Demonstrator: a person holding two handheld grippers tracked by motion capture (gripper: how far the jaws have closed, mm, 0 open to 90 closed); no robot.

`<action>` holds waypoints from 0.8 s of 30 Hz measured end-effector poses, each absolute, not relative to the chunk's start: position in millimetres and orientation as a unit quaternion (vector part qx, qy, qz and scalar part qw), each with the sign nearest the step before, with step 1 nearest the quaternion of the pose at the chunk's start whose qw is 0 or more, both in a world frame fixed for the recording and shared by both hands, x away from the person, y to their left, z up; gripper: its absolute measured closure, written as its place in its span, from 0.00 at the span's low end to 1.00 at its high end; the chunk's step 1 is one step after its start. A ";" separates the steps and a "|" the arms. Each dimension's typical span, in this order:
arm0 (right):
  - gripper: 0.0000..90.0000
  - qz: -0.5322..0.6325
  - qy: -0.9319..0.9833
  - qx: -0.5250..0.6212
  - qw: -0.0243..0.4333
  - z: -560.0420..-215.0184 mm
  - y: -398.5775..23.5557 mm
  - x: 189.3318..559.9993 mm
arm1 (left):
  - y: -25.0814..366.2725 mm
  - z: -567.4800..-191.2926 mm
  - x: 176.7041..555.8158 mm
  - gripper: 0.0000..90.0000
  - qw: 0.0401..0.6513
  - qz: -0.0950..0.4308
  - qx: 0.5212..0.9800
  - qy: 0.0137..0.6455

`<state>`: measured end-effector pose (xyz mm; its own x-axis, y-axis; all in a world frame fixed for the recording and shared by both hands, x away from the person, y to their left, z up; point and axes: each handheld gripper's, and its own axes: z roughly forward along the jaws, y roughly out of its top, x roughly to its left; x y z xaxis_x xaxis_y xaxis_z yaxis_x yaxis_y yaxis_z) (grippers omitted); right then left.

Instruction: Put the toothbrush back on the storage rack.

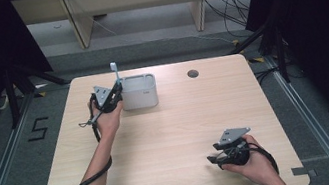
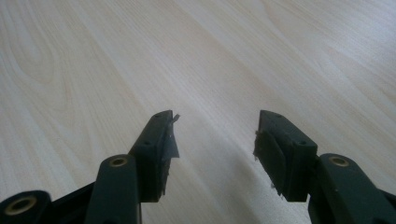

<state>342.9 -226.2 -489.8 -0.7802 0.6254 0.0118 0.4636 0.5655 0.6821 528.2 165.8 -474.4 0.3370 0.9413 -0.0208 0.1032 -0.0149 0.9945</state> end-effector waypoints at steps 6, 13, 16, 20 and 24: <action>0.52 0.347 0.877 0.311 0.117 -490.4 -226.2 343.0 | 166.6 -475.2 527.6 0.91 0.552 0.377 0.602 0.436; 0.52 0.341 0.880 0.311 0.112 -489.1 -226.5 342.8 | 167.8 -476.3 527.3 0.91 0.550 0.376 0.604 0.438; 0.52 0.341 0.880 0.312 0.112 -489.0 -226.4 342.6 | 168.2 -475.9 527.0 0.91 0.549 0.376 0.603 0.440; 0.52 0.340 0.880 0.310 0.112 -489.2 -226.4 342.8 | 168.5 -475.6 526.5 0.90 0.550 0.375 0.603 0.439; 0.52 0.345 0.878 0.310 0.115 -490.1 -225.7 342.9 | 169.3 -474.9 525.9 0.89 0.552 0.376 0.602 0.439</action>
<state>342.9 -225.7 -490.1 -0.7810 0.6245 0.0120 0.4656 0.5694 0.6775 525.9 169.3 -474.9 0.3324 0.9426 -0.0321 0.1132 -0.0061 0.9935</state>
